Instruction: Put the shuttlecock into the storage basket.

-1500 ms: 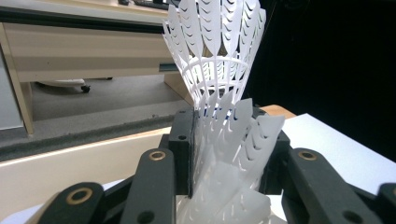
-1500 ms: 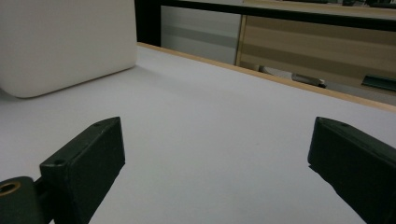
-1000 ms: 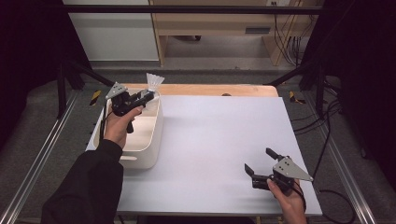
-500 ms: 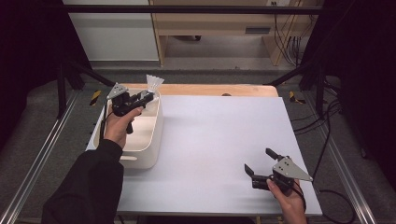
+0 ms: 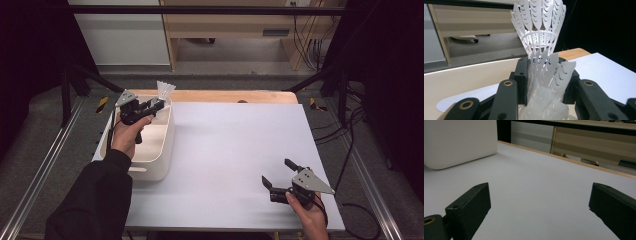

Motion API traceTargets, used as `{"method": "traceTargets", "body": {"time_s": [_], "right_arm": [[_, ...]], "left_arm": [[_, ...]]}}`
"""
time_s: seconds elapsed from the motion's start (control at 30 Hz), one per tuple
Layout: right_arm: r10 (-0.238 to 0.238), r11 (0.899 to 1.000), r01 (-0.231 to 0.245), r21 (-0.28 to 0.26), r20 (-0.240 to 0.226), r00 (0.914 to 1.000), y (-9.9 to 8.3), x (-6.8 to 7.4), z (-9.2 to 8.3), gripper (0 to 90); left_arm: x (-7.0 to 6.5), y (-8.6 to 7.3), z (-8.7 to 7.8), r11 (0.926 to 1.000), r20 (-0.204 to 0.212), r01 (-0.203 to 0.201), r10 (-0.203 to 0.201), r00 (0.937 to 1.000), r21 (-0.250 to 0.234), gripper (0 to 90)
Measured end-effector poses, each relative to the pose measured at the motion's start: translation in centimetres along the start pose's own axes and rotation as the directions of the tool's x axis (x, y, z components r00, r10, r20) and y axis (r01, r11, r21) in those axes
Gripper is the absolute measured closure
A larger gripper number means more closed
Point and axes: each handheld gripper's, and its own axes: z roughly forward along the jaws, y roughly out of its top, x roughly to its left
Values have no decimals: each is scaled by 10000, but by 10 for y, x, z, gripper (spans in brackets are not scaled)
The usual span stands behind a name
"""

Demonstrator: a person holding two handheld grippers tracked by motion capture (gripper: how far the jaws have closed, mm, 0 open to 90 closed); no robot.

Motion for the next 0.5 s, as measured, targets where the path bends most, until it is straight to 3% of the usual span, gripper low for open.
{"method": "traceTargets", "body": {"time_s": [0.5], "right_arm": [[-17, 10000, 17, 10, 4, 10000, 0, 0, 0, 40]], "left_arm": [[1, -3, 0, 9998, -107, -32, 34, 9999, 211, 653]]}}
